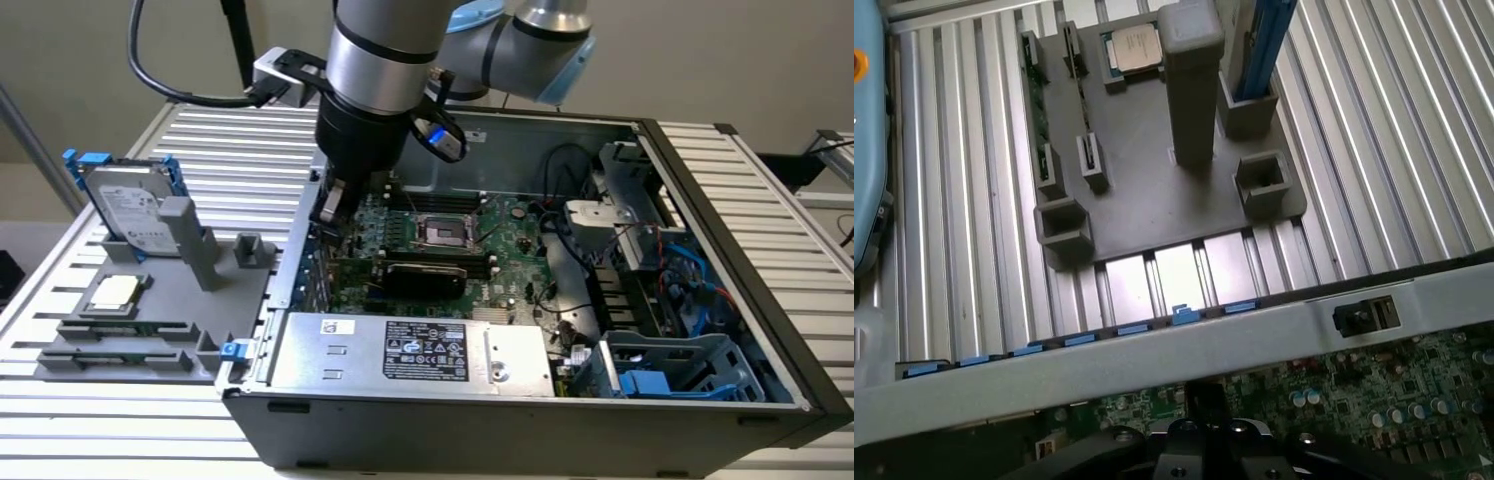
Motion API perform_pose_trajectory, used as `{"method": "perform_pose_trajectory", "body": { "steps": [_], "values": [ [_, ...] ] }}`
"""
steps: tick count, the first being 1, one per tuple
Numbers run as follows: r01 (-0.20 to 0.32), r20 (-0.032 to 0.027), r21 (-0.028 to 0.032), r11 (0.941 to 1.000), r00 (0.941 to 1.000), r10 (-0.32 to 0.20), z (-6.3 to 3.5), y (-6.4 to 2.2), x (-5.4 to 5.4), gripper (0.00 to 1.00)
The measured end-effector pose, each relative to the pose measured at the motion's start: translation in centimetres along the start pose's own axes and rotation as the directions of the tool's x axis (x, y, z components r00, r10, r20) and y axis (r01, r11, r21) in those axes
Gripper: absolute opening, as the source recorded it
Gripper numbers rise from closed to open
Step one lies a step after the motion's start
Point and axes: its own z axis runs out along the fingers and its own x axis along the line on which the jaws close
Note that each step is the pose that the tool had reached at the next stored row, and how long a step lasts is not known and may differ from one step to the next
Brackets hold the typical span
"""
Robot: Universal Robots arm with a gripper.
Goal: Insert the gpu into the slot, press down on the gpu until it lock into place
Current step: 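Press down on the gpu until it lock into place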
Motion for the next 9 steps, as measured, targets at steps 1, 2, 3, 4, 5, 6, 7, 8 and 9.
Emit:
{"method": "perform_pose_trajectory", "body": {
  "steps": [1, 2, 3, 4, 5, 6, 7, 8, 9],
  "values": [
    [0.000, -0.0001, -0.0003, 1.0000, 1.0000, 0.000, 0.00, 0.02, 0.00, 0.11],
    [0.000, -0.0001, -0.0004, 1.0000, 1.0000, 0.000, 0.01, 0.04, 0.00, 0.11],
    [0.000, -0.0001, -0.0005, 1.0000, 1.0000, 0.000, 0.01, 0.08, 0.00, 0.11],
    [0.000, 0.0001, -0.0005, 1.0000, 1.0000, 0.000, 0.03, 0.11, 0.00, 0.11],
    [0.000, 0.0002, -0.0004, 1.0000, 1.0000, 0.000, 0.04, 0.14, 0.00, 0.11],
    [0.000, 0.0001, -0.0004, 1.0000, 1.0000, 0.000, 0.05, 0.17, 0.01, 0.11],
    [0.000, -0.0001, -0.0005, 1.0000, 1.0000, 0.000, 0.05, 0.18, 0.01, 0.11],
    [0.000, -0.0002, -0.0004, 1.0000, 1.0000, 0.000, 0.06, 0.19, 0.01, 0.11],
    [0.000, -0.0002, -0.0004, 1.0000, 1.0000, 0.000, 0.07, 0.20, 0.01, 0.11]
  ]
}}
